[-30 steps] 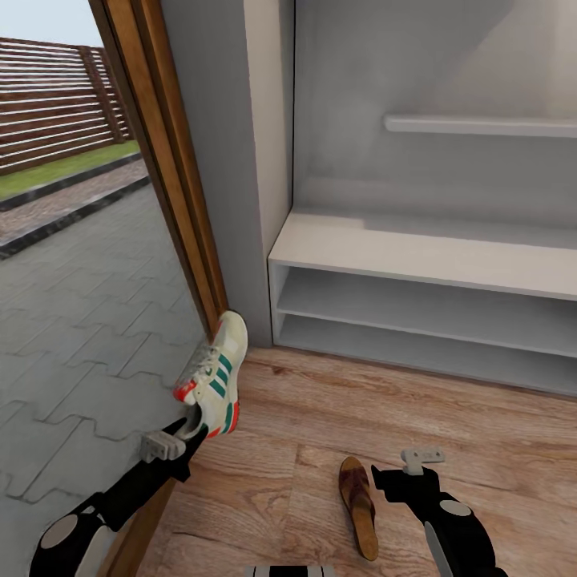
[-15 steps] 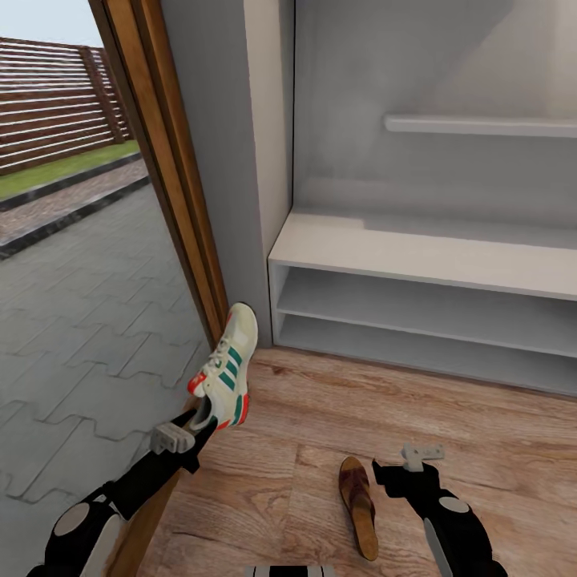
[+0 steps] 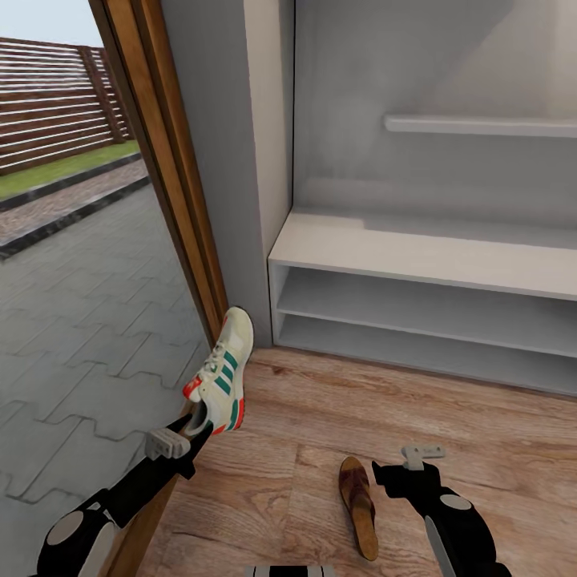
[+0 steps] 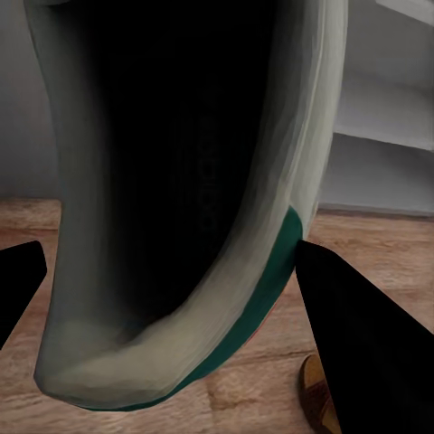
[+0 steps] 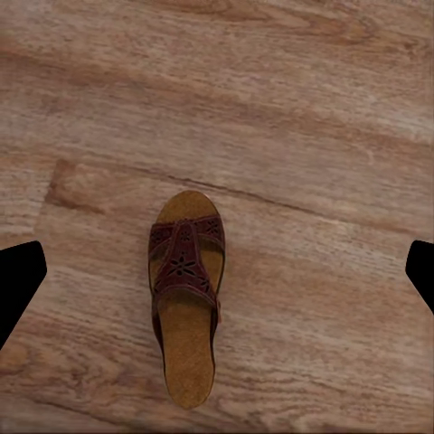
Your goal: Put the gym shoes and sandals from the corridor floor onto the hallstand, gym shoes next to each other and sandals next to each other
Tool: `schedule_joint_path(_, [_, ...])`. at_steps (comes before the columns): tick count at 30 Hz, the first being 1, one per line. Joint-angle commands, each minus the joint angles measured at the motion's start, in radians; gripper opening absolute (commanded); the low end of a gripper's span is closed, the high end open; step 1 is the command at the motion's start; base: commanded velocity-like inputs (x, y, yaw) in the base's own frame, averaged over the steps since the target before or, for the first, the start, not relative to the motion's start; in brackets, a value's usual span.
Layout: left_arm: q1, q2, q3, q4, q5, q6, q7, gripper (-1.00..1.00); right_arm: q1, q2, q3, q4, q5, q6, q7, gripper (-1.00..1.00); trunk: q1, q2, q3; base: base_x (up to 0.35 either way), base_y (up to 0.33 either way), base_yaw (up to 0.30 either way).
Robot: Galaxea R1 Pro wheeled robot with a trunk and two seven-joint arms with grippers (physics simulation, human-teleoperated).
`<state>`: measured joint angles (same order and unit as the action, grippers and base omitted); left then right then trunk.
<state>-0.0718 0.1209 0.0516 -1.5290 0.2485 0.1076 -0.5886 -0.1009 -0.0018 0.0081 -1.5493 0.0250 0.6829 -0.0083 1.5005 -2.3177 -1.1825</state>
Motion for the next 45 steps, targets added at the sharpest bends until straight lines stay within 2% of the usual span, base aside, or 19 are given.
schedule_joint_path(1, [0.0,0.0,0.001,0.0,0.011,0.01,-0.005,-1.0,0.0,0.0,0.001,-0.001,0.003,0.006,-0.001,1.0,0.0,0.0,-0.001,0.0,0.0,0.0])
schedule_joint_path(29, [0.0,-0.001,0.002,-0.001,0.012,0.009,-0.006,-1.0,0.0,0.0,0.002,-0.002,0.003,0.002,-0.002,1.0,0.0,0.0,-0.001,0.0,0.0,0.0])
schedule_joint_path(32, [0.0,-0.001,0.002,-0.002,0.012,0.009,-0.005,-1.0,0.0,0.0,0.002,-0.001,0.003,-0.02,-0.002,1.0,0.0,0.0,-0.001,0.0,0.0,0.0])
schedule_joint_path(39, [0.0,-0.001,0.002,-0.002,0.012,0.009,-0.005,-1.0,0.0,0.0,0.004,0.001,0.004,-0.201,-0.002,1.0,0.0,0.0,-0.001,0.0,0.0,0.0])
schedule_joint_path(42, [0.0,-0.001,0.002,-0.002,0.012,0.01,-0.006,-1.0,0.0,0.0,0.003,0.001,0.003,-0.259,-0.002,1.0,0.0,0.0,-0.001,0.0,0.0,0.0])
schedule_joint_path(45, [0.0,-0.001,0.001,-0.002,0.012,0.01,-0.006,-1.0,0.0,0.0,0.002,0.01,0.002,-0.285,-0.001,1.0,0.0,0.0,-0.001,0.0,0.0,0.0])
